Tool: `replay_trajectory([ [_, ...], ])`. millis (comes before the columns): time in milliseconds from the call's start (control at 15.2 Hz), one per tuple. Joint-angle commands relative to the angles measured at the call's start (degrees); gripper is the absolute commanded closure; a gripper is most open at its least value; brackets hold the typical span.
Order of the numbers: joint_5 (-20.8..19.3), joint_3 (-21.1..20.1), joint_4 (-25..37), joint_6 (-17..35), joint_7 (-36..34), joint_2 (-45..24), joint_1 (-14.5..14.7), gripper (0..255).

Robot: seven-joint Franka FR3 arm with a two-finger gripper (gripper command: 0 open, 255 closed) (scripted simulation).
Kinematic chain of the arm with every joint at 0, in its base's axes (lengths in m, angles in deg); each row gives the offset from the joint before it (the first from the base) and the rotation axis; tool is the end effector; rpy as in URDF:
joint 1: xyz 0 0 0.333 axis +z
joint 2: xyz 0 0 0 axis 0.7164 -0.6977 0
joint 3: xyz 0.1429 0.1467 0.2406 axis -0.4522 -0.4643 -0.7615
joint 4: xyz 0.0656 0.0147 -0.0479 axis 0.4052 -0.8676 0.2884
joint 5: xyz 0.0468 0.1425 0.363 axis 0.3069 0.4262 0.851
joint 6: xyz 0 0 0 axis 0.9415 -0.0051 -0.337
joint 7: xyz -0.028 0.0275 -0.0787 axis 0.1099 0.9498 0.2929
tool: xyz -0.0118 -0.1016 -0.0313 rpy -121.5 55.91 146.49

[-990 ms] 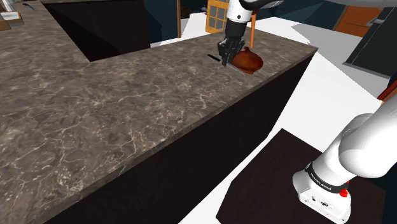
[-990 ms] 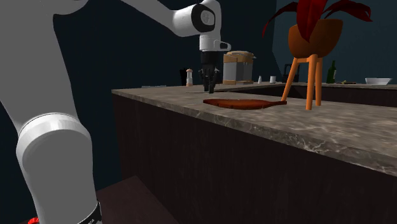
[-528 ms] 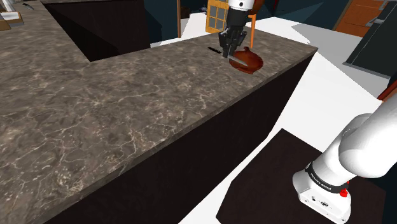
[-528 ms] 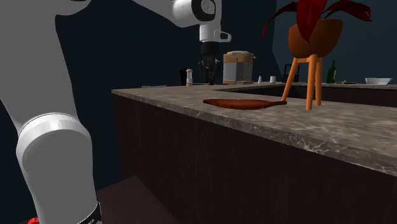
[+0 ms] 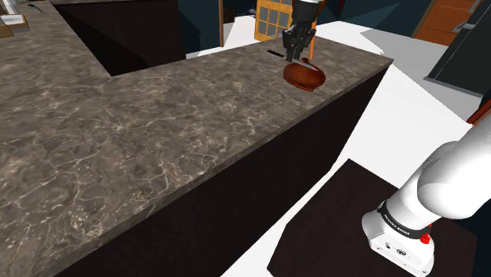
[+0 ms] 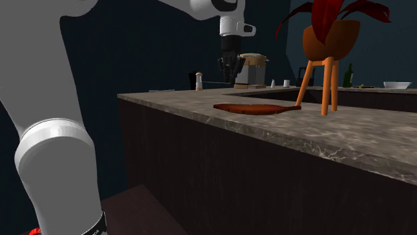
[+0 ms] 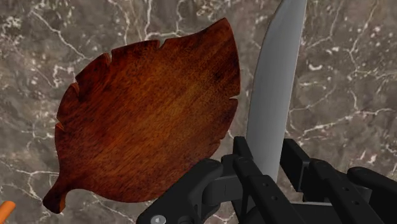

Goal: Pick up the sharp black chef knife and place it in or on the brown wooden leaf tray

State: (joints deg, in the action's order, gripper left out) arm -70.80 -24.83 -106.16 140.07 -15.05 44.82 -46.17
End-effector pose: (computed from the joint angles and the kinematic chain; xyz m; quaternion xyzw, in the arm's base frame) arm 0.5354 -0.0150 0.6214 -0.9973 0.0681 -0.0151 0.0226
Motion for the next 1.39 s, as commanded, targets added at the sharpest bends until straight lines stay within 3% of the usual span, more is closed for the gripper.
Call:
replay_trajectory([
  [0, -0.01, 1.48, 0.66, -0.46, 2.81, -0.33, -1.25, 255],
  [462, 0.46, 6.96, 6.44, -2.68, 13.06, -4.4, -6.1, 255],
  [1320, 0.26, 6.83, -5.61, 7.75, 13.33, -2.75, -6.01, 255],
])
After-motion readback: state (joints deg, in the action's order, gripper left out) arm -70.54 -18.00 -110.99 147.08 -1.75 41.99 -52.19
